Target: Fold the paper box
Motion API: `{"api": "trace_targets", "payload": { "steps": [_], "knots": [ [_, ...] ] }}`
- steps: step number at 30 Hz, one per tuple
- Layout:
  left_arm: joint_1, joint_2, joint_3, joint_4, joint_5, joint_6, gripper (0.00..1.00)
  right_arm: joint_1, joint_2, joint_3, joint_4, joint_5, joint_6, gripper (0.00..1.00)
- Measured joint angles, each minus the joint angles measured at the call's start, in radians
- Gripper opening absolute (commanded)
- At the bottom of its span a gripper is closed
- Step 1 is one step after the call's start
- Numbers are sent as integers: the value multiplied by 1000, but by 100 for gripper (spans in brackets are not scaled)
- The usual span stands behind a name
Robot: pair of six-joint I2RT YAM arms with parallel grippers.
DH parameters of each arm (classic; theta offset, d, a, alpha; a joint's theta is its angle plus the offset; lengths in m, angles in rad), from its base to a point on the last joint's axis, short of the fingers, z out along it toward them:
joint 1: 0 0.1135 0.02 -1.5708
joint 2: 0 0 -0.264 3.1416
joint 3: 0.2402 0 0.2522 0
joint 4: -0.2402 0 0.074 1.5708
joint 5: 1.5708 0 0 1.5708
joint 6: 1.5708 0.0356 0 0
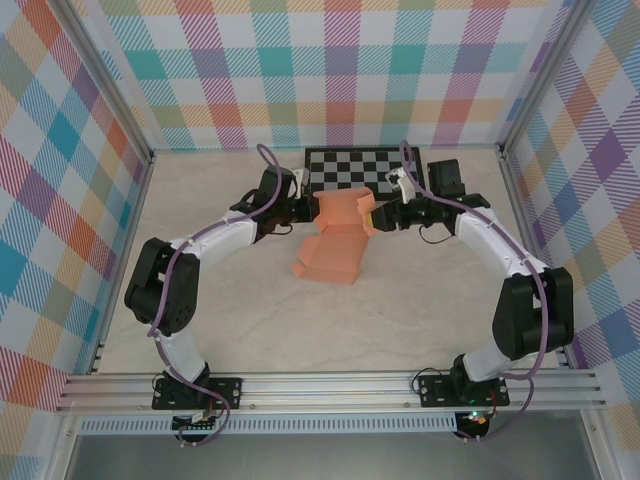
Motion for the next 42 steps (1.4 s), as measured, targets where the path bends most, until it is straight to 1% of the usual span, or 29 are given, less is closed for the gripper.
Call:
{"api": "trace_targets", "payload": {
  "steps": [3, 8, 14, 16, 19, 25, 29, 33, 42],
  "knots": [
    [0, 0, 0, -5, 1, 0, 11, 0, 0, -10, 32, 22, 34, 48],
    [-3, 0, 0, -5, 0, -1, 11, 10, 0, -29, 107, 58, 102, 48],
    [-3, 0, 0, -6, -16, -8, 11, 48, 0, -38, 146, 114, 125, 48],
    [-2, 0, 0, -7, -26, -16, 11, 64, 0, -47, 164, 140, 127, 46],
    [-1, 0, 0, -14, -43, -20, 11, 90, 0, -71, 192, 207, 130, 47],
    [-2, 5, 0, -39, -67, -23, 11, 157, 0, -100, 238, 397, 138, 50],
    [-11, 6, 0, -43, -77, -27, 12, 186, 0, -106, 253, 506, 153, 48],
    [-21, 8, 0, -46, -85, -35, 12, 196, 5, -106, 258, 570, 172, 45],
    [-47, 27, 0, -68, -106, -68, 14, 203, 69, -106, 272, 658, 180, 44]
  ]
}}
